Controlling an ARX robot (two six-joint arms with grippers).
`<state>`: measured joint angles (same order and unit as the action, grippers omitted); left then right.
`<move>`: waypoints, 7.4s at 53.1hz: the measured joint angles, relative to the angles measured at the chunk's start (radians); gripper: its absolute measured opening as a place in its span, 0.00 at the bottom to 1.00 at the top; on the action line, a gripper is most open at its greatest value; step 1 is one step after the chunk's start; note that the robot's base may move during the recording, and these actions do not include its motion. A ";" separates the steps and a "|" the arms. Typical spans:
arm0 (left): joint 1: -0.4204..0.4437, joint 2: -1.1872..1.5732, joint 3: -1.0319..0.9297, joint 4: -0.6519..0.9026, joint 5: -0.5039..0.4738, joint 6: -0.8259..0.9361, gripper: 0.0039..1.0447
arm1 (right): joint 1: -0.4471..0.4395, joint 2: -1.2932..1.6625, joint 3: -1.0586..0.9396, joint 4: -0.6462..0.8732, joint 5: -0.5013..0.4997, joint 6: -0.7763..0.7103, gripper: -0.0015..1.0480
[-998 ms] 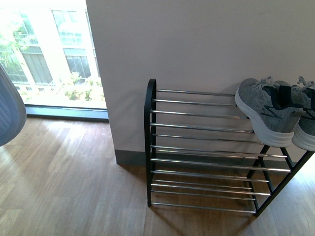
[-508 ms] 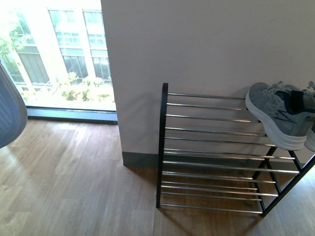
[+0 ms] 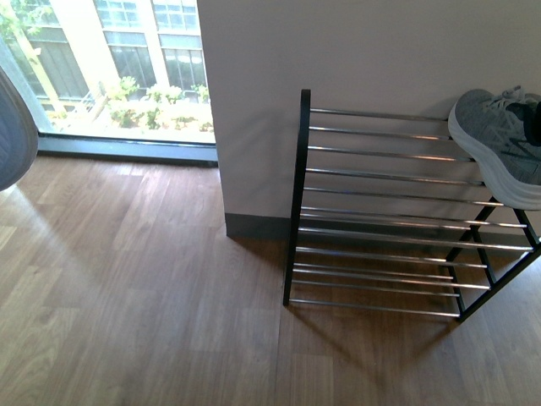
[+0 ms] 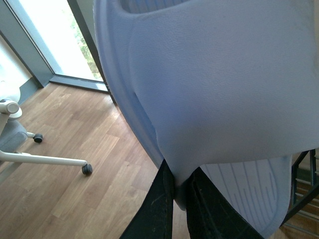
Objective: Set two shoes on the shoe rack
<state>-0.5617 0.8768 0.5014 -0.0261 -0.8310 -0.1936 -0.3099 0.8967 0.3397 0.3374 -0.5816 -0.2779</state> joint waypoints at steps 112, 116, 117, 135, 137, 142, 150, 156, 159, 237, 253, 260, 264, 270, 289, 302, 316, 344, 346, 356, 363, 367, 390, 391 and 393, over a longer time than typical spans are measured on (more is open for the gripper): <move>0.000 0.000 0.000 0.000 0.000 0.000 0.03 | 0.224 1.723 1.400 0.049 0.974 -0.458 0.02; 0.000 0.000 0.000 0.000 0.000 0.000 0.03 | 0.224 1.725 1.400 0.050 0.975 -0.472 0.02; 0.000 0.000 0.000 0.000 0.000 0.000 0.03 | 0.224 1.725 1.401 0.045 0.976 -0.474 0.02; 0.000 0.000 0.000 0.000 0.000 0.000 0.03 | 0.224 1.727 1.401 0.023 0.959 -0.502 0.28; 0.000 0.000 0.000 0.000 0.000 0.000 0.03 | 0.224 1.726 1.402 0.001 0.953 -0.489 0.34; 0.000 0.000 0.000 0.000 0.000 0.000 0.03 | 0.225 1.726 1.405 -0.076 0.919 -0.450 0.51; 0.000 0.000 0.000 0.000 0.000 0.000 0.03 | 0.224 1.666 1.409 -0.225 0.794 -0.418 0.77; 0.000 0.000 0.000 0.000 0.000 0.000 0.03 | 0.223 1.574 1.425 -0.323 0.682 -0.442 0.93; 0.000 0.000 0.000 0.000 0.000 0.000 0.03 | 0.221 1.521 1.432 -0.379 0.633 -0.472 0.91; 0.000 0.000 0.000 0.000 0.000 0.000 0.03 | -0.103 0.342 0.270 0.286 0.180 0.223 0.54; 0.000 0.000 0.000 0.000 0.000 0.000 0.03 | 0.060 0.104 -0.048 0.357 0.345 0.262 0.02; 0.000 0.000 0.000 0.000 0.000 0.000 0.03 | 0.103 0.036 -0.109 0.356 0.383 0.267 0.02; 0.000 0.000 0.000 0.000 0.000 0.000 0.03 | 0.130 -0.010 -0.146 0.348 0.407 0.267 0.02; 0.000 0.000 0.000 0.000 0.000 0.000 0.03 | 0.167 -0.089 -0.197 0.320 0.444 0.267 0.02; 0.000 0.000 0.000 0.000 0.000 0.000 0.03 | 0.304 -0.296 -0.280 0.195 0.570 0.267 0.02; 0.000 0.000 0.000 0.000 0.000 0.000 0.03 | 0.306 -0.392 -0.320 0.160 0.581 0.267 0.02; 0.000 0.000 0.000 0.000 0.000 0.000 0.03 | 0.306 -0.520 -0.321 0.038 0.581 0.267 0.02; 0.000 0.000 0.000 0.000 0.000 0.000 0.03 | 0.306 -0.686 -0.321 -0.125 0.581 0.267 0.02; 0.000 0.000 0.000 0.000 0.000 0.000 0.03 | 0.306 -0.693 -0.321 -0.132 0.581 0.267 0.02; 0.000 0.000 0.000 0.000 0.000 0.000 0.03 | 0.306 -0.798 -0.320 -0.267 0.579 0.267 0.02; 0.000 0.000 0.000 0.000 0.000 0.000 0.03 | 0.306 -0.888 -0.320 -0.333 0.582 0.267 0.02; 0.000 0.000 0.000 0.000 0.001 0.000 0.03 | 0.306 -0.889 -0.320 -0.334 0.582 0.267 0.02; 0.000 0.000 0.000 0.000 0.000 0.000 0.03 | 0.306 -0.890 -0.320 -0.334 0.582 0.267 0.50; 0.000 0.000 0.000 0.000 0.000 0.000 0.03 | 0.306 -0.890 -0.320 -0.334 0.582 0.267 0.53; 0.000 0.000 0.000 0.000 0.000 0.000 0.03 | 0.306 -0.890 -0.320 -0.334 0.582 0.267 0.60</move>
<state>-0.5621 0.8768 0.5014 -0.0261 -0.8310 -0.1936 -0.0036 0.0063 0.0193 0.0032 0.0002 -0.0105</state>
